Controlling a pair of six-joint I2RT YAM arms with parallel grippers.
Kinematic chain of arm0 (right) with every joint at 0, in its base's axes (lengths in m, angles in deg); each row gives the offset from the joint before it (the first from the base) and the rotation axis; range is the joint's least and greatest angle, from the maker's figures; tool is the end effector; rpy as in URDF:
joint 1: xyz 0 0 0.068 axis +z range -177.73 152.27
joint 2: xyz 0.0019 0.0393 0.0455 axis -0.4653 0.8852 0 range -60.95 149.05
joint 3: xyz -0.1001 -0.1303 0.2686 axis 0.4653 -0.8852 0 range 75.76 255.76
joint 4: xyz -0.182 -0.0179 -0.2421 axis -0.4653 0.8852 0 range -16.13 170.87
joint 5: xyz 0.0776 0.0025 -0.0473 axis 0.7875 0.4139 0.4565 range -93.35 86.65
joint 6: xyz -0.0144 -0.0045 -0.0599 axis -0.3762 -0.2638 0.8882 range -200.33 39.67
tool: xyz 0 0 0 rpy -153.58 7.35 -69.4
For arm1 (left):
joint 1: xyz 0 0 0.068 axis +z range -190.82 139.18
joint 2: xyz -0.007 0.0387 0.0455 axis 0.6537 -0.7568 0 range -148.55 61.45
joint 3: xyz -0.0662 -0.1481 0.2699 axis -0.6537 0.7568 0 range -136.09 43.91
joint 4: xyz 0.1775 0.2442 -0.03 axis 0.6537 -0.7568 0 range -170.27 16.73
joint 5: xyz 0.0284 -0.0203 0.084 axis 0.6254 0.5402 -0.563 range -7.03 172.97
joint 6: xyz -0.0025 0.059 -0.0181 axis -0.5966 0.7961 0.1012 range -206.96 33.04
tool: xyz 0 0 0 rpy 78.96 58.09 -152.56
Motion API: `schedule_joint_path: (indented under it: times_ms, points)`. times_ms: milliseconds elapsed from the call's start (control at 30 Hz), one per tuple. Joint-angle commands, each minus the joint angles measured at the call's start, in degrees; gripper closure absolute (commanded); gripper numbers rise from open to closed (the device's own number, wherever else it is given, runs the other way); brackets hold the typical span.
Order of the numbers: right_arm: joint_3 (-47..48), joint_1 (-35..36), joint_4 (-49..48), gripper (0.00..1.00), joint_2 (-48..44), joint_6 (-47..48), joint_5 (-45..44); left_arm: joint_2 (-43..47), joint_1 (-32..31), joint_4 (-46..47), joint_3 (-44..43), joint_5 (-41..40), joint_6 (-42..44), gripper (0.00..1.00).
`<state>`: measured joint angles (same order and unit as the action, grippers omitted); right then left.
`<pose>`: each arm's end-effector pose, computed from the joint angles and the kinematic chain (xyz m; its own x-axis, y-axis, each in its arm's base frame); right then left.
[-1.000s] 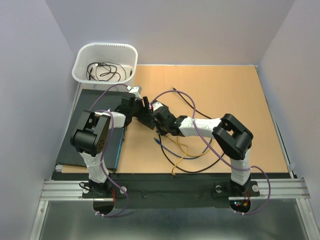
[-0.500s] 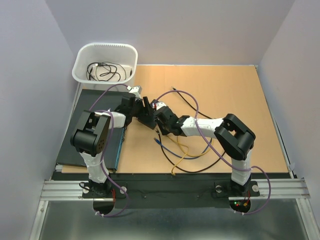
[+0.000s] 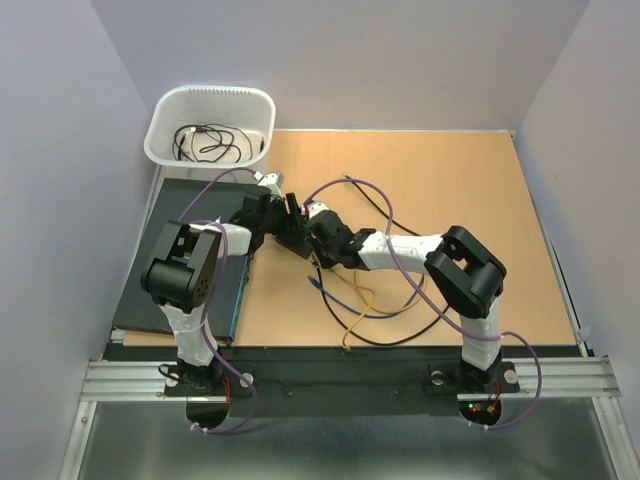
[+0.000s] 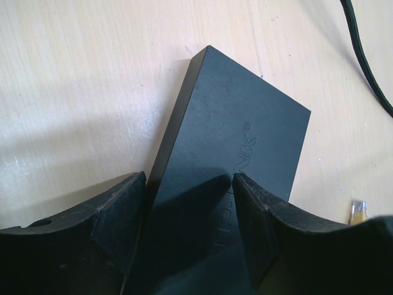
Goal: Insert the plug into the switch port
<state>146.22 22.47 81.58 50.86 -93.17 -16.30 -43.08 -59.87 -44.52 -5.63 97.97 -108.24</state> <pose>0.3083 0.3538 0.1625 -0.6169 -0.4022 -0.6765 -0.5310 0.8472 -0.0194 0.3921 -0.1482 0.1558 -0.5833 -0.1694 -0.7944 0.3467 0.8325 -0.4321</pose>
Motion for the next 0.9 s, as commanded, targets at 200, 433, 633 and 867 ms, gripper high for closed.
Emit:
schedule_joint_path:
  times_ms: [200, 433, 633, 867]
  points:
    - [5.92, -0.36, 1.44, 0.99, 3.41, 3.26, 1.00, -2.34, -1.25, -3.88, -0.21, 2.05, 0.54, 0.30]
    - [6.27, -0.45, 1.44, 1.00, 2.01, 10.19, 1.44, -3.22, -2.13, -3.44, -0.56, 3.36, 1.76, 0.30]
    - [6.01, -2.03, -0.50, 1.00, -0.36, 14.51, 5.21, -3.14, -2.22, -3.44, -0.47, 4.24, 2.12, 0.30]
    - [8.64, -4.23, -1.46, 1.00, 1.30, 14.77, 7.68, -2.61, -2.40, -3.44, -0.03, 5.38, 1.85, 0.30]
